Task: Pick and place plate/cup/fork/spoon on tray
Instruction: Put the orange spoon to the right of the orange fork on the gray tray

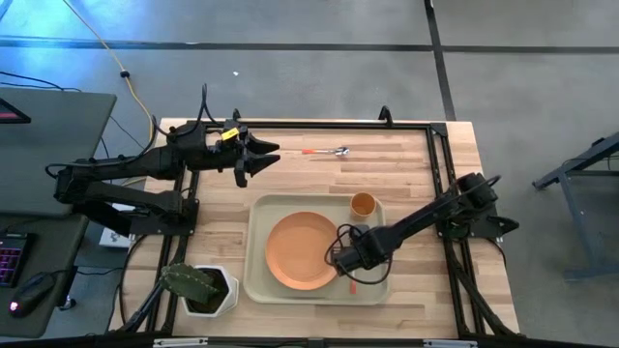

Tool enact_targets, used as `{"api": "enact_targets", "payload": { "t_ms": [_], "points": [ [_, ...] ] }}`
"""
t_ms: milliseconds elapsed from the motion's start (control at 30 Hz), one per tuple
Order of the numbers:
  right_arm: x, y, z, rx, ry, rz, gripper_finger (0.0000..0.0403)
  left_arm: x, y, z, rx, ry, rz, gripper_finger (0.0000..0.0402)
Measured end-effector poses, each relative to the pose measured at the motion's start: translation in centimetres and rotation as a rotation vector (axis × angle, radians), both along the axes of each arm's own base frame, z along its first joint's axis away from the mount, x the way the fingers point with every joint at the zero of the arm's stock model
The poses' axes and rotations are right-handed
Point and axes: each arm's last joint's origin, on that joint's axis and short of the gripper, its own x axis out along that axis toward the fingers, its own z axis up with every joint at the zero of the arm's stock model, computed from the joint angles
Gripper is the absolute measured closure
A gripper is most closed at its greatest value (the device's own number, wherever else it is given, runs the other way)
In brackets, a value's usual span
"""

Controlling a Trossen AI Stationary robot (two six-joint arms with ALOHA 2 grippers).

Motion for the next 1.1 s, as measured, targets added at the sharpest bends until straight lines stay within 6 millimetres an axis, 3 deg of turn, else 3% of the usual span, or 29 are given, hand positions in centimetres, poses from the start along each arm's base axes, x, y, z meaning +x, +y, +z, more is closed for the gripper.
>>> {"api": "enact_targets", "payload": {
  "t_ms": [200,367,533,700,867,1000,1100],
  "points": [
    [-0.7,0.6,4.8,-0.032,0.026,0.185,0.0252,0.0,0.0,0.0,0.000,0.001,0.000,0.0202],
    [-4.2,0.8,8.6,-0.028,0.019,0.193,0.0251,0.0,0.0,0.0,0.000,0.002,-0.007,0.0202],
    [-9.0,0.5,9.9,0.013,-0.063,0.155,0.0251,0.0,0.0,-0.1,0.008,0.007,-0.011,0.0202],
    [-12.0,-0.8,10.6,-0.089,-0.409,0.124,0.0251,0.0,0.0,-0.1,0.015,0.010,-0.011,0.0202],
    [-13.2,-3.2,11.5,-0.381,-0.734,0.159,0.0251,0.0,-0.1,-0.1,0.016,0.009,-0.020,0.0202],
    [-13.6,-4.9,12.4,-0.586,-0.817,0.282,0.0251,0.0,-0.1,-0.1,0.016,0.008,-0.028,0.0202],
    [-13.7,-5.9,13.3,-0.645,-0.845,0.367,0.0251,0.0,-0.1,-0.1,0.009,0.007,-0.028,0.0202]
  ]
}}
